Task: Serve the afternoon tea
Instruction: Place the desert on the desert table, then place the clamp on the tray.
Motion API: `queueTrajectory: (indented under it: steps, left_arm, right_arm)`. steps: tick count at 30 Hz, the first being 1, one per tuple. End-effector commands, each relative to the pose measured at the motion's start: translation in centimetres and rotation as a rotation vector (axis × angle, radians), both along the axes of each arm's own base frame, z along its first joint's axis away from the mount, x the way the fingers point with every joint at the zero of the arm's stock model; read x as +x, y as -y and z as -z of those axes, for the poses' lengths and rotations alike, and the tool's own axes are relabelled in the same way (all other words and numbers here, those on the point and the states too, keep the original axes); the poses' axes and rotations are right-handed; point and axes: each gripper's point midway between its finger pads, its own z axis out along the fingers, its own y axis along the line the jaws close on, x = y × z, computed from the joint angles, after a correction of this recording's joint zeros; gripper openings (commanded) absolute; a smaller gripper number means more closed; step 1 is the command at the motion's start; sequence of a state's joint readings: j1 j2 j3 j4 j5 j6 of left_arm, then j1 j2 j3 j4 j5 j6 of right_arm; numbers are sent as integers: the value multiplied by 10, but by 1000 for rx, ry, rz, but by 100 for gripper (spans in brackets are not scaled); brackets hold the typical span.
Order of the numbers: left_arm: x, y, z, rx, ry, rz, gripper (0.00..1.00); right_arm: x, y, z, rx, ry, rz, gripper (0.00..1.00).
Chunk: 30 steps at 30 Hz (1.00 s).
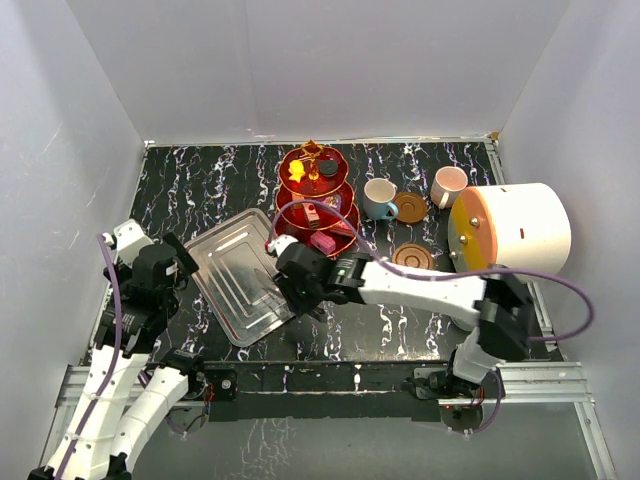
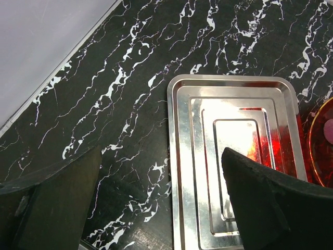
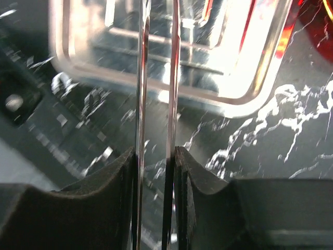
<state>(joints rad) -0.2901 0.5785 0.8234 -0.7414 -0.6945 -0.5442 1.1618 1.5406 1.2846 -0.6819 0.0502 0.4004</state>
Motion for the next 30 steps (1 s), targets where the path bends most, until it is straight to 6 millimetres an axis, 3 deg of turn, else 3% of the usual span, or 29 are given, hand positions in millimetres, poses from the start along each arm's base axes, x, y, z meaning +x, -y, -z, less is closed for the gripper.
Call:
queueTrajectory:
  steps: [1,3,5,11,17,19,24,30]
  left_arm:
    - [-5,-7,-15,1,49,-36,99]
    - [-6,-8,-15,1,52,-40,99]
    - [-7,-8,-17,-2,59,-42,99]
    - [-9,-10,-17,-7,71,-51,99]
    - [-5,-8,-11,3,32,-50,99]
    - [-3,-5,-8,7,14,-38,99]
    - [4,-3,0,21,-27,-28,99]
    - [8,-1,6,35,-70,-30,99]
  right_arm:
    - [65,-55,-22,161,211,133,30]
    - [79,-67,-13,145,250,141,31]
    - [88,-82,13,115,257,135,33]
    - [96,-116,69,79,198,124,36]
    - [87,-117,129,-14,100,123,39]
    - [84,-114,138,-29,80,123,42]
    - [76,-103,136,-70,44,126,50]
    - [69,-102,85,10,45,117,78]
